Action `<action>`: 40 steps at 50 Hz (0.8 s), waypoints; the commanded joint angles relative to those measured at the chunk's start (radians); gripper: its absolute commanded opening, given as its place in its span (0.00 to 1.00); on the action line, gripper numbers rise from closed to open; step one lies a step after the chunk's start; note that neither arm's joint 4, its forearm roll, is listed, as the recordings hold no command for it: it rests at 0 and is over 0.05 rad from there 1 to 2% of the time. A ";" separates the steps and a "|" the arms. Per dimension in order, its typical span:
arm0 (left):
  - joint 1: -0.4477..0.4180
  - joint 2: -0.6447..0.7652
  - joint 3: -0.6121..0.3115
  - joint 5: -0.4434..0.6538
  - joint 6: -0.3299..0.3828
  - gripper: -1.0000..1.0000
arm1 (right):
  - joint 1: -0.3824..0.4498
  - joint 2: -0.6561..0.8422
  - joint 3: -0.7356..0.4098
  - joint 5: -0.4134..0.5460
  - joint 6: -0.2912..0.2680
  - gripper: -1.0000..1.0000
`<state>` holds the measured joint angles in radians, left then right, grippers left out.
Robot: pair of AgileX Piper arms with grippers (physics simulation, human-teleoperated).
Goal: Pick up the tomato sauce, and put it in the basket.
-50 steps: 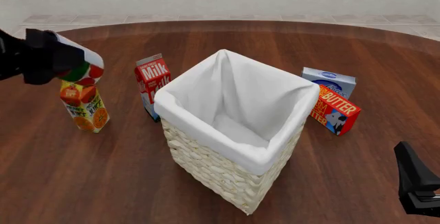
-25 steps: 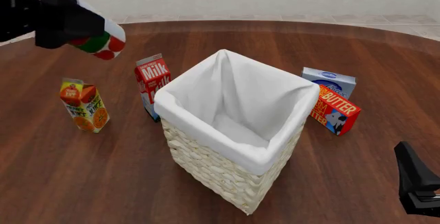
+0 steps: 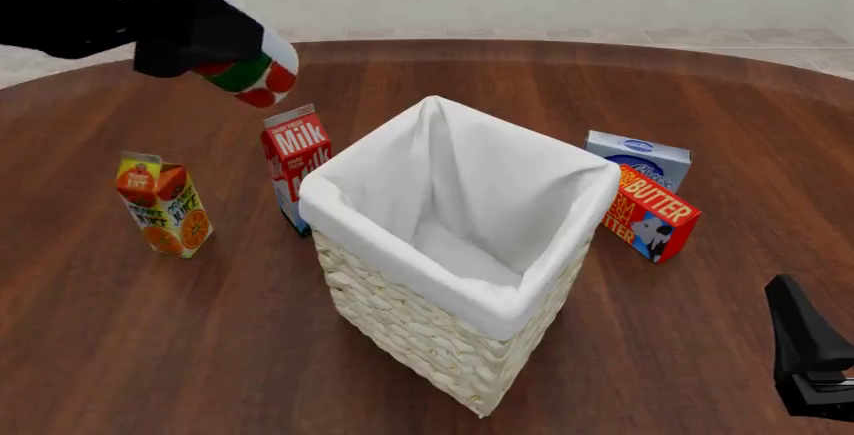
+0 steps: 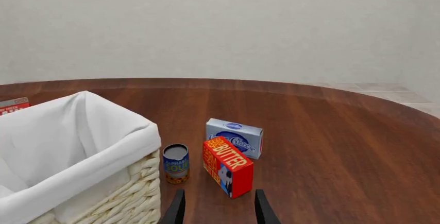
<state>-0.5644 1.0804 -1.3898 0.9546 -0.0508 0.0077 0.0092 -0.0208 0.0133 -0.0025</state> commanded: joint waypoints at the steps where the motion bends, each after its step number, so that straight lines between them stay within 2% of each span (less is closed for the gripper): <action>1: -0.036 0.044 -0.014 -0.022 0.020 0.00 | 0.000 0.000 0.001 -0.001 0.000 1.00; 12: -0.051 0.064 0.006 -0.046 0.020 0.00 | 0.000 0.000 0.001 -0.001 0.000 1.00; 22: -0.072 0.103 -0.019 -0.057 0.013 0.00 | 0.000 0.000 0.001 -0.001 0.000 1.00; 23: -0.089 0.115 -0.035 -0.063 -0.006 0.00 | 0.000 0.000 0.001 -0.001 0.000 1.00; 40: -0.083 0.147 -0.003 -0.129 0.020 0.00 | 0.000 0.000 0.001 -0.001 0.000 1.00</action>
<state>-0.6442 1.2077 -1.3996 0.8583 -0.0553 0.0077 0.0093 -0.0201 0.0125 -0.0024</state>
